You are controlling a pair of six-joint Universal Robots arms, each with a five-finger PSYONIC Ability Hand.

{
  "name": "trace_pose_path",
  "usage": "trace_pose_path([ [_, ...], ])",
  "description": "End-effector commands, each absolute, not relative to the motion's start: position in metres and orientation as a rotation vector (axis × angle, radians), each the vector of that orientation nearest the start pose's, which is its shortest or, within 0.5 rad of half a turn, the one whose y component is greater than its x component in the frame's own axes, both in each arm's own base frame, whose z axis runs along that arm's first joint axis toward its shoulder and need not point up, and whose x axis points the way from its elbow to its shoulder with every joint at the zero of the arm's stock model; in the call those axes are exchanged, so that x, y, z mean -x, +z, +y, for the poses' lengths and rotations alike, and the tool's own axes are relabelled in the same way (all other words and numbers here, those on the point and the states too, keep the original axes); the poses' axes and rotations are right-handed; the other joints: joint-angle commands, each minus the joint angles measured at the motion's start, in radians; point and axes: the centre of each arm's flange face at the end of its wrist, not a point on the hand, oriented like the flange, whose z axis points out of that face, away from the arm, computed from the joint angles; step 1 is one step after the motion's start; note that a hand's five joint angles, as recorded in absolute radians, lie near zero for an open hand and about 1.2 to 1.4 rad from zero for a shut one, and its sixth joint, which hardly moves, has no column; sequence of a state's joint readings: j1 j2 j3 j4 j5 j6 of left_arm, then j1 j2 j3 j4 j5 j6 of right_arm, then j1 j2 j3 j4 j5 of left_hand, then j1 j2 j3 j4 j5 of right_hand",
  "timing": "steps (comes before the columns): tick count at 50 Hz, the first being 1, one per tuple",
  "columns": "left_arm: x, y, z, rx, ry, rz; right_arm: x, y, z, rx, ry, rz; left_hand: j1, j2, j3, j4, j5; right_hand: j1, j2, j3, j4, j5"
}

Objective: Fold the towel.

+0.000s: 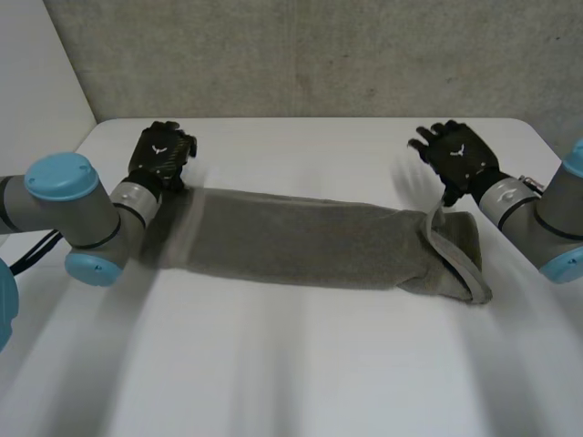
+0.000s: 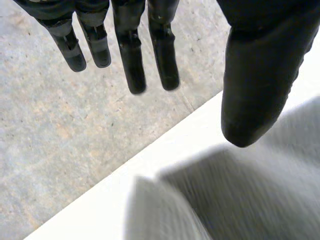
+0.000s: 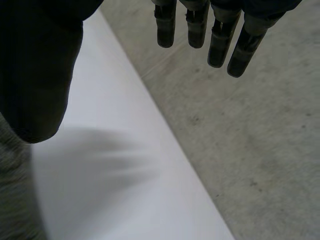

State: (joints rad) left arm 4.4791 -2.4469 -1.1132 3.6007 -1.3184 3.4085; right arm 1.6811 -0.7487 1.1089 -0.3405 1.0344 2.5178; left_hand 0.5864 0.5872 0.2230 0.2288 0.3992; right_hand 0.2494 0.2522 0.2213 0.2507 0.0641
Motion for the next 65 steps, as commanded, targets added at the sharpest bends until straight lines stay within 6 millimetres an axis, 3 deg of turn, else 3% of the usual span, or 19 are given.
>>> trace_pose_path([
  [1, 0.259, 0.148, -0.418, -0.852, -2.369, 2.132, -0.208, 0.194, -0.439, 0.972, -2.19, 1.774, -0.231, -0.232, -0.048, -0.054, -0.219, -0.075, -0.078, -0.047, -0.076, -0.064],
  [4, 0.257, 0.155, -0.413, -0.831, -2.384, 2.148, -0.201, 0.213, -0.435, 0.831, -2.175, 1.771, -0.366, -0.367, -0.048, -0.054, -0.354, -0.075, -0.078, -0.047, -0.076, -0.064],
  [8, 0.256, 0.166, -0.411, -0.809, -2.417, 2.147, -0.198, 0.231, -0.423, 0.756, -2.16, 1.787, -0.385, -0.385, -0.048, -0.054, -0.372, -0.075, -0.078, -0.047, -0.076, -0.064],
  [12, 0.256, 0.166, -0.406, -0.786, -2.418, 2.186, -0.195, 0.24, -0.39, 0.696, -2.076, 1.92, -0.39, -0.391, -0.048, -0.054, -0.378, -0.075, -0.078, -0.047, -0.076, -0.064],
  [13, 0.256, 0.166, -0.406, -0.786, -2.418, 2.187, -0.195, 0.24, -0.39, 0.696, -2.076, 1.92, -0.39, -0.391, -0.048, -0.054, -0.378, -0.075, -0.078, -0.047, -0.076, -0.064],
  [18, 0.256, 0.168, -0.393, -0.794, -2.396, 2.22, -0.199, 0.229, -0.349, 0.587, -1.852, 2.109, -0.39, -0.391, -0.048, -0.054, -0.378, -0.075, -0.078, -0.047, -0.076, -0.064],
  [26, 0.264, 0.18, -0.353, -0.845, -2.383, 2.266, -0.194, 0.205, -0.323, 0.421, -1.704, 2.225, -0.39, -0.391, -0.048, -0.054, -0.378, -0.059, -0.062, -0.047, -0.076, -0.048],
  [28, 0.269, 0.183, -0.335, -0.87, -2.375, 2.284, -0.194, 0.201, -0.32, 0.415, -1.704, 2.23, -0.39, -0.391, -0.048, -0.054, -0.378, -0.056, -0.059, -0.047, -0.076, -0.045],
  [32, 0.271, 0.178, -0.314, -0.896, -2.346, 2.332, -0.196, 0.19, -0.316, 0.42, -1.709, 2.226, -0.39, -0.391, -0.048, -0.054, -0.378, -0.056, -0.059, -0.047, -0.076, -0.045],
  [37, 0.275, 0.173, -0.304, -0.914, -2.331, 2.371, -0.203, 0.184, -0.32, 0.437, -1.737, 2.199, -0.39, -0.391, -0.048, -0.054, -0.378, -0.032, -0.035, -0.047, -0.076, -0.022],
  [42, 0.278, 0.172, -0.301, -0.92, -2.33, 2.386, -0.213, 0.178, -0.329, 0.414, -1.793, 2.192, -0.39, -0.391, -0.048, -0.054, -0.378, 0.076, 0.073, -0.047, -0.076, 0.087],
  [50, 0.279, 0.172, -0.3, -0.925, -2.331, 2.386, -0.224, 0.147, -0.334, 0.302, -1.736, 2.243, -0.39, -0.391, -0.048, -0.054, -0.378, 0.085, 0.082, -0.047, -0.076, 0.096],
  [59, 0.279, 0.169, -0.299, -0.926, -2.322, 2.397, -0.227, 0.128, -0.344, 0.28, -1.801, 2.233, -0.39, -0.391, -0.048, -0.054, -0.378, 0.112, 0.109, -0.047, -0.076, 0.122],
  [65, 0.278, 0.167, -0.297, -0.929, -2.316, 2.401, -0.218, 0.141, -0.354, 0.253, -1.858, 2.203, -0.39, -0.391, -0.048, -0.054, -0.378, 0.606, 0.603, -0.047, -0.076, 0.617],
])
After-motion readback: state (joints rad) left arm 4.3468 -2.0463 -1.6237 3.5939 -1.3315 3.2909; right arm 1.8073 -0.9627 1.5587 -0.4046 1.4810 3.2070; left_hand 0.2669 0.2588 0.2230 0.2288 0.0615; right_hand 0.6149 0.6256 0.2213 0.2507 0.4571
